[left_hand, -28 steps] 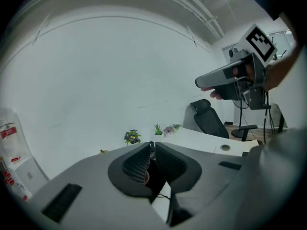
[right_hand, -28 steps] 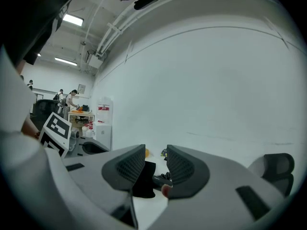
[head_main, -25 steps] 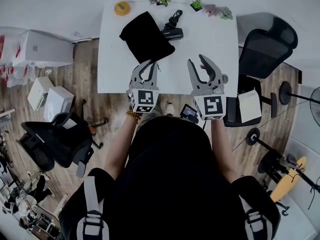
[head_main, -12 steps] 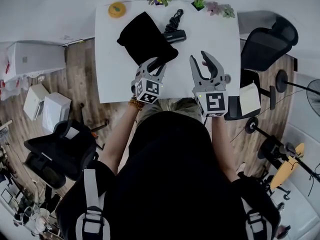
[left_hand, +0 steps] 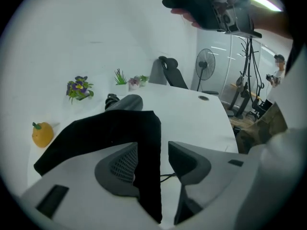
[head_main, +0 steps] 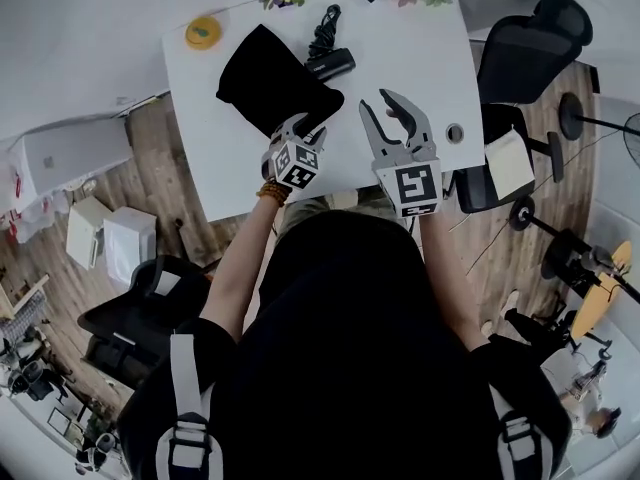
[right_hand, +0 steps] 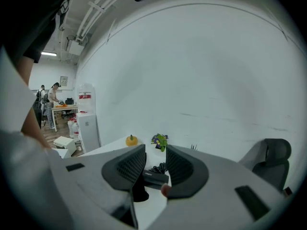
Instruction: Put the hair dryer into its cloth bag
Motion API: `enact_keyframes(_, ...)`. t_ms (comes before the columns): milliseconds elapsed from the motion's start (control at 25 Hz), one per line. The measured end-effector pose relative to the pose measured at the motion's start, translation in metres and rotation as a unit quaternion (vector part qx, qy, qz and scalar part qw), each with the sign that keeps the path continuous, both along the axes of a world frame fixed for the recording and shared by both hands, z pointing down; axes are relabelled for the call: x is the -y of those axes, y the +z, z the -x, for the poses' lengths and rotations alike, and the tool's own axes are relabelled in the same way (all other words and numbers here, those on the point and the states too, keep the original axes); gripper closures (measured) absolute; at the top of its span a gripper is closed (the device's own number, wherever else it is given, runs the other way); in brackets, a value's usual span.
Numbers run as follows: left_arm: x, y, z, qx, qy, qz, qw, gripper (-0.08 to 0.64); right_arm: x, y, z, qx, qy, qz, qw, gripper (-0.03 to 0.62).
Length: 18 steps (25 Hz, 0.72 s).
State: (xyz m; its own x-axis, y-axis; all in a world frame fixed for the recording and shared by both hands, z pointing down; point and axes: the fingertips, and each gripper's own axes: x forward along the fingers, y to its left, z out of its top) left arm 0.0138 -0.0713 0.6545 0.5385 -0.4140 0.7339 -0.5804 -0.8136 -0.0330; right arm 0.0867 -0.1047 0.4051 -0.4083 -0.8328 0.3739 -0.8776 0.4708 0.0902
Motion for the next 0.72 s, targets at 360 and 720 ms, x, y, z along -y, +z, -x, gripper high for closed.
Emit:
enact_keyframes(360, -0.006, 0.025, 0.022, 0.01, -0.012, 0.053, 0.9985, 0.52, 0.001, 0.039, -0.023, -0.02, 0.003, 0.037, 0.999, 0.453)
enact_keyframes(720, 0.006, -0.054, 0.103, -0.088, -0.122, 0.015, 0.9885, 0.528, -0.017, 0.121, 0.038, -0.018, -0.097, 0.114, 0.989, 0.453)
